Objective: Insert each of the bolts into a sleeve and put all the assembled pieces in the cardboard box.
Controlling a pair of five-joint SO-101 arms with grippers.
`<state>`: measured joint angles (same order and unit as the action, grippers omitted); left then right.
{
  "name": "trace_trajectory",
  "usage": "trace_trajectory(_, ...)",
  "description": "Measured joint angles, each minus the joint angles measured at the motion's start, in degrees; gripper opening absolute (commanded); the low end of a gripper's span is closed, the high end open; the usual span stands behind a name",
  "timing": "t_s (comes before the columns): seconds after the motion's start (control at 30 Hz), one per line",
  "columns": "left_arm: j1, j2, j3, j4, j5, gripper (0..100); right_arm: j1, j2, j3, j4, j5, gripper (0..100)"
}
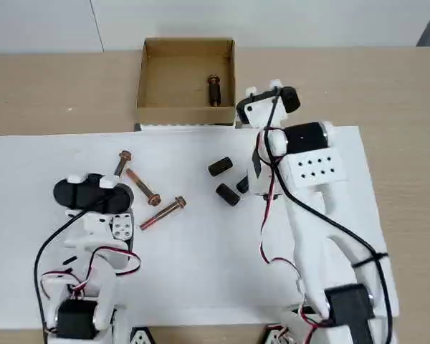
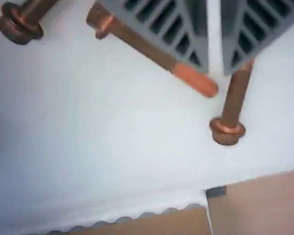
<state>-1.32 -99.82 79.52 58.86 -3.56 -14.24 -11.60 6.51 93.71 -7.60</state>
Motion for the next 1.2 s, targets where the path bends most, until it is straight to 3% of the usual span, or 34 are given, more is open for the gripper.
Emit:
trace_trajectory(0.33, 0.2, 26.2, -22.0, 8.4, -0.2, 1, 2.4, -4.8, 8.7, -0.1, -0.2, 0.2)
trace_trajectory(0.63, 8.3, 41.5, -35.3, 23.0, -3.3, 1, 6.0, -10.9, 18.7, -5.5, -0.2, 0.2)
trace_trajectory(0.87, 13.8, 52.5, -38.1, 24.2, -5.0, 1, 6.2, -15.4, 26.5, -9.8, -0.2, 0.2)
trace_trajectory(1.2, 14.3, 71.4, -46.8, 26.5, -11.2, 1, 6.2, -17.8, 30.3, -11.7, -0.2, 0.2)
